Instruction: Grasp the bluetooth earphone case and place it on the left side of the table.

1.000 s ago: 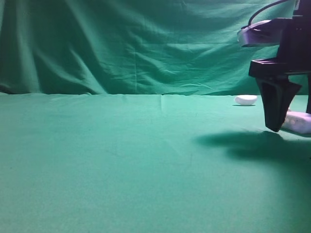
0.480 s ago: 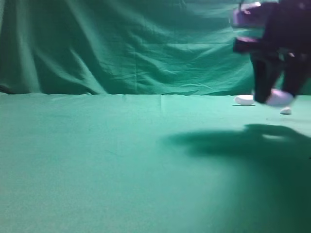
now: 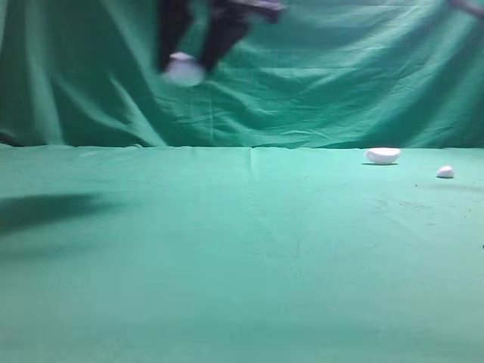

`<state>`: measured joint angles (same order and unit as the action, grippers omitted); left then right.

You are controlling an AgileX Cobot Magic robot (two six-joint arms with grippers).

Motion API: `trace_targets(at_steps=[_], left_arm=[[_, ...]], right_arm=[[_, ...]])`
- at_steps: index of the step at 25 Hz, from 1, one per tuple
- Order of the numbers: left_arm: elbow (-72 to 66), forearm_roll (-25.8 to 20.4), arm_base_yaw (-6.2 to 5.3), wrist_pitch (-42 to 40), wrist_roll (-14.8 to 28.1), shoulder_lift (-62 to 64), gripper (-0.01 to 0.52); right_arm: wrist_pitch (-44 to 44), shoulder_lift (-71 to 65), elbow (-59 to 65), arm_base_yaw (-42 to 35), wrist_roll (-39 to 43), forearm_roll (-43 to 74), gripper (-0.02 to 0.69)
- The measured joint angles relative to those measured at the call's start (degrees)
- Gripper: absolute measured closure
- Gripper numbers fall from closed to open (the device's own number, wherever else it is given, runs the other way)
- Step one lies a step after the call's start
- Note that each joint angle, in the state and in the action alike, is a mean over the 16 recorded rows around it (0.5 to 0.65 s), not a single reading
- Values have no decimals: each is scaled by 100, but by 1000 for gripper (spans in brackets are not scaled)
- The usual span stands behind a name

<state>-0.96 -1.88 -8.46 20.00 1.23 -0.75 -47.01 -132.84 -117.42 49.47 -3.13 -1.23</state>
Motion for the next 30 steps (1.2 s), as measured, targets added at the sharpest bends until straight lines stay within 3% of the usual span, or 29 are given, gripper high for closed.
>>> trace_targets(at_steps=[10,13,17,26,30], left_arm=[[0,0,0,0,0,0,514],[0,0,0,0,0,0,514],[0,0,0,0,0,0,514],[0,0,0,0,0,0,514],[0,0,0,0,0,0,514]], right_arm=[[-22,-594,-511,268,-24,-189,205],[-278,-556,-635,270,-26,-231,205],[-830,-404,-876,258,-20,-242,279],[-2150,304,-1302,-19,106,-169,586],[-2402,836,-1130,-212,182,-100,656]])
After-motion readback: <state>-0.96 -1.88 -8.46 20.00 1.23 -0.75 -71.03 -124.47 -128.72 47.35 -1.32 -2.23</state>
